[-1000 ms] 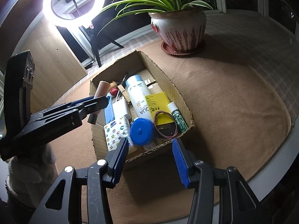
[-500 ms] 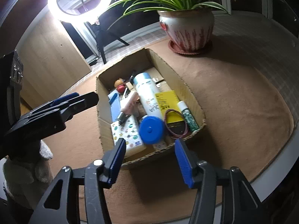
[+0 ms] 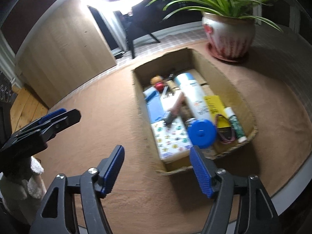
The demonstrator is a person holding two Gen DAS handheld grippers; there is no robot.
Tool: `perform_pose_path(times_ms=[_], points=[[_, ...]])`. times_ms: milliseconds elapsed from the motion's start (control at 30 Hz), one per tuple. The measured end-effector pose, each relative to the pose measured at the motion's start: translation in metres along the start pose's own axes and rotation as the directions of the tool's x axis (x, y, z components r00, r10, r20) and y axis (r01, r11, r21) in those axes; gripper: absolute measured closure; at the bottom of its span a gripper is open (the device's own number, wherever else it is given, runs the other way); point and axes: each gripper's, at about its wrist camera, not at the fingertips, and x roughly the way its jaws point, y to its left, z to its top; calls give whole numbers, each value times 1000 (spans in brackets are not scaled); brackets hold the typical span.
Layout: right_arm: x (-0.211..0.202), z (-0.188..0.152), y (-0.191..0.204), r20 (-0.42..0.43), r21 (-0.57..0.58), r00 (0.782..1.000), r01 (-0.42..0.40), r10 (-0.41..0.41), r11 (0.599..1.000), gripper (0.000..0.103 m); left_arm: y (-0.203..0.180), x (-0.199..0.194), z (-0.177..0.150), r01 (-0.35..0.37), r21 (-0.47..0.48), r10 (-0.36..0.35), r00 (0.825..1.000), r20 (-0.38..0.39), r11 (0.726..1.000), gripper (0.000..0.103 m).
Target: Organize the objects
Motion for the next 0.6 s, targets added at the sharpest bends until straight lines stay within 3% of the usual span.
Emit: perform_pose_path(times_ms=[333, 600], points=[[18, -10, 66, -42, -112, 999, -28, 23, 993, 33, 68, -52, -42, -108, -114, 110, 994, 18, 988, 25], [20, -20, 110, -26, -214, 999, -34, 29, 976, 33, 103, -80, -86, -217, -205, 223, 975, 4, 954, 21]])
